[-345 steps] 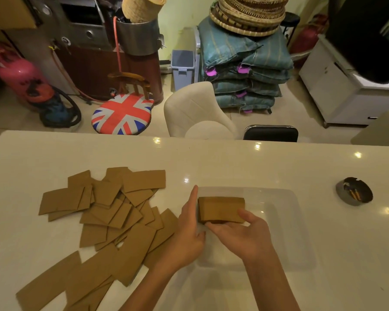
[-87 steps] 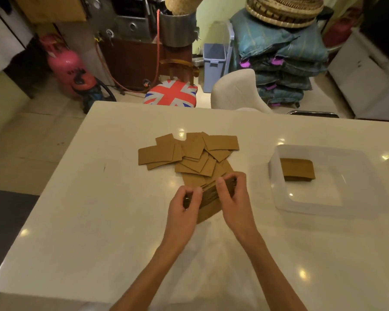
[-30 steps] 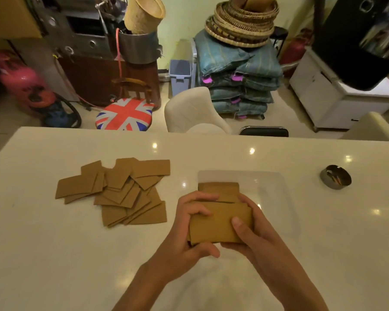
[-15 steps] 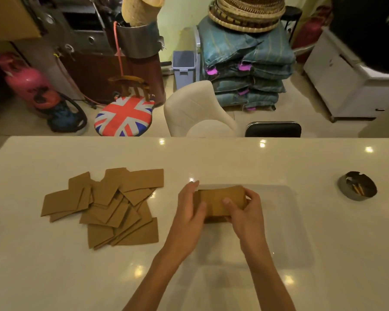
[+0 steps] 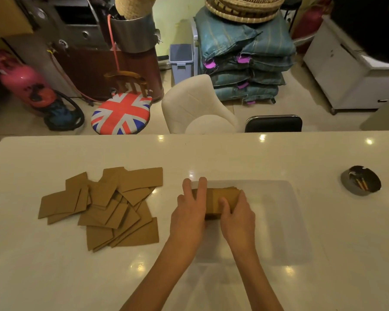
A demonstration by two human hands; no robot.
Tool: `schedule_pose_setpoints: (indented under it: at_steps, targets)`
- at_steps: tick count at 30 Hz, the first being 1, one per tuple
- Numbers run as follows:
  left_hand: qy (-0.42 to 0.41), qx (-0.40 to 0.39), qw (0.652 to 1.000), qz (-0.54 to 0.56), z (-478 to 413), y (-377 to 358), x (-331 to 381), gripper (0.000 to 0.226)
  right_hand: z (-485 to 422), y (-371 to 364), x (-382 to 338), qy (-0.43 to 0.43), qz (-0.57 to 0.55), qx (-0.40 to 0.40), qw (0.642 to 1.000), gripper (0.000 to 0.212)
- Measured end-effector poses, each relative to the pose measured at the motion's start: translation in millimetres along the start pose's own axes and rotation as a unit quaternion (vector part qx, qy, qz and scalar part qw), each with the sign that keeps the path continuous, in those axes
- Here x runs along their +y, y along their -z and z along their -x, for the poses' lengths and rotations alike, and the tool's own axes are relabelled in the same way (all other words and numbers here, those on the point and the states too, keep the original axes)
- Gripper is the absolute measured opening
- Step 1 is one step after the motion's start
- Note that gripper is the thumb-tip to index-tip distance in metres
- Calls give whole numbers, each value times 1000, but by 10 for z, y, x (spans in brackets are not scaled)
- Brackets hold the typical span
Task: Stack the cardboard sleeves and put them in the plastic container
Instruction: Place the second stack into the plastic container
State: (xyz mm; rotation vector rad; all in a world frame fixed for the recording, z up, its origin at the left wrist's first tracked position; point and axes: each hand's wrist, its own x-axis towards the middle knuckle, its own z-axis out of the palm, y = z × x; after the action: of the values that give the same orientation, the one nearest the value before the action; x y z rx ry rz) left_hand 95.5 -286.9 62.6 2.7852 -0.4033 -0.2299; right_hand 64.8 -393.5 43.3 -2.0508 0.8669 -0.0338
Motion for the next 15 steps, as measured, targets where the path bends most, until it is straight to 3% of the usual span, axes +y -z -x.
schedule_pose_setpoints:
  at_steps: [4, 9, 13, 15]
  targets:
    - [22, 26, 999, -38, 28, -12, 57, 93, 5, 49, -47, -43, -78, -22, 996, 77]
    - [16, 11, 999, -40, 16, 34, 58, 89, 35, 68, -74, -60, -147, -48, 986, 71]
    - [24, 6, 999, -37, 10, 66, 71, 85, 40, 113, -93, -49, -158, -62, 984, 40]
    - [28, 7, 999, -40, -6, 77, 75, 86, 41, 119, -91, -53, -160, -73, 983, 53]
